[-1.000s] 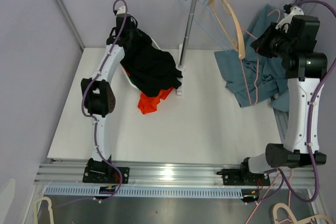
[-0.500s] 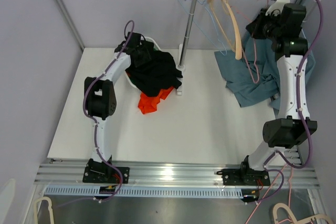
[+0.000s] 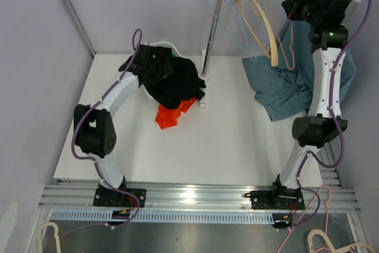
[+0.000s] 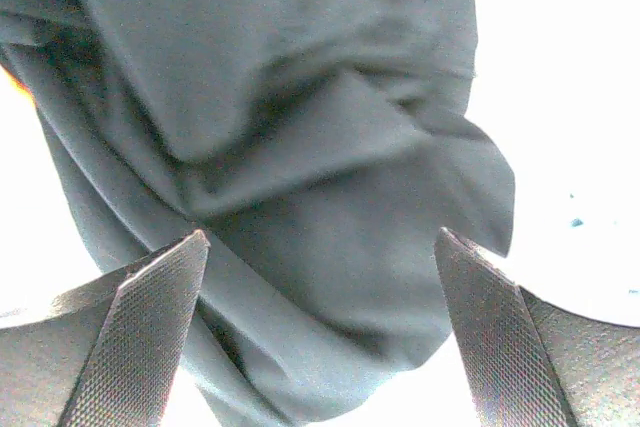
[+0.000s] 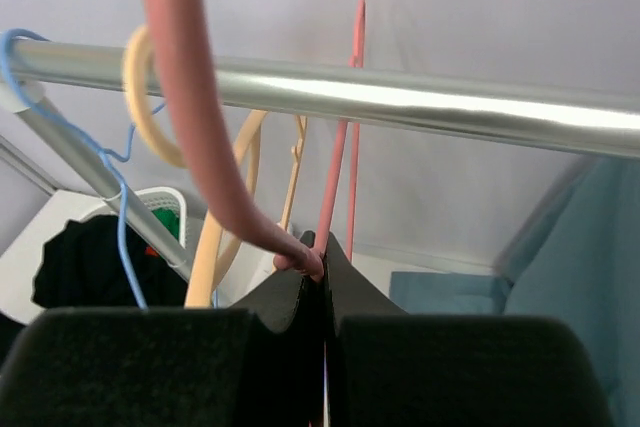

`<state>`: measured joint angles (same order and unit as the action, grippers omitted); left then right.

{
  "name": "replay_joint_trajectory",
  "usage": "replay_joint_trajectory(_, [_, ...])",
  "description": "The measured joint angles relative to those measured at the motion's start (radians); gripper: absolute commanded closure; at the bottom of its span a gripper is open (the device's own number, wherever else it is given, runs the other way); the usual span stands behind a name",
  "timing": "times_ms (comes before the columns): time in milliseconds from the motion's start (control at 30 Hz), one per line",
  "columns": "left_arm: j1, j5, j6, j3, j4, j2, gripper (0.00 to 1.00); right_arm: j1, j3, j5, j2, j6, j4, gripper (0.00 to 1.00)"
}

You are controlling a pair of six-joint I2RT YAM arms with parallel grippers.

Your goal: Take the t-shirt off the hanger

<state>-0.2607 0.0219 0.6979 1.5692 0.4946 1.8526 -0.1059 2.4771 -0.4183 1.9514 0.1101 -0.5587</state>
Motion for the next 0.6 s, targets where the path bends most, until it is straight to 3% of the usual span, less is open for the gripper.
replay_joint_trajectory(333, [-0.187,-0.107,-0.070,-0.004,-0.013,-0.221,0.01,0.000,0.046,-0.082,0.185,0.161,0.048,1.00])
replay_joint_trajectory(567, [-0.205,-0.162,-0.099,0.005,-0.009,-0.232,0.01,-0.007,0.087,-0.148,0.207,0.247,0.081,1.00])
replay_joint_trajectory(600, [-0.206,-0.167,-0.102,0.005,-0.007,-0.232,0.00,-0.006,0.088,-0.164,0.207,0.249,0.085,0.96])
